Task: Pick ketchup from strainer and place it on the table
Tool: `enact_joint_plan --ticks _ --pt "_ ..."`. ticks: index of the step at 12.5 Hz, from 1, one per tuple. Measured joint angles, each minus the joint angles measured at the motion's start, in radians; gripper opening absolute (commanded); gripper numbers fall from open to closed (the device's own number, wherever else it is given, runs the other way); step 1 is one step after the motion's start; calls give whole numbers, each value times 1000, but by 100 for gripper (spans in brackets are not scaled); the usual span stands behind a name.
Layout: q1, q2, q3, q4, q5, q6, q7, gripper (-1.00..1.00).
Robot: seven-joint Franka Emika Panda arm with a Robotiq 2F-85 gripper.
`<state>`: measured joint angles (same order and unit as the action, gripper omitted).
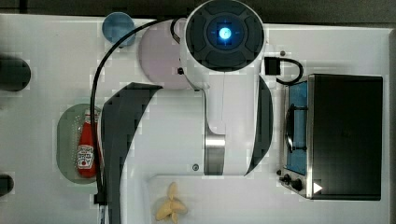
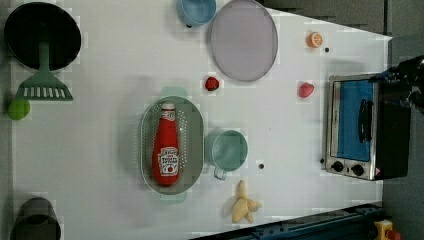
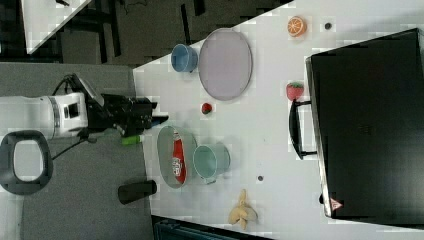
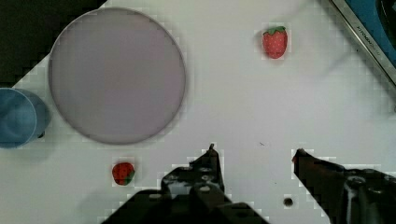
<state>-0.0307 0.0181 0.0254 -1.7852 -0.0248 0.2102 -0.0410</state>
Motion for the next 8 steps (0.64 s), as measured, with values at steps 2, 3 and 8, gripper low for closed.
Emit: enact_joint_plan --ticks 2,3,8 --pt "-65 -140 58 -133 10 -134 51 81" --pt "-70 -205 58 -166 22 -160 64 99" --pt "-99 -277 178 -73 37 -92 103 100"
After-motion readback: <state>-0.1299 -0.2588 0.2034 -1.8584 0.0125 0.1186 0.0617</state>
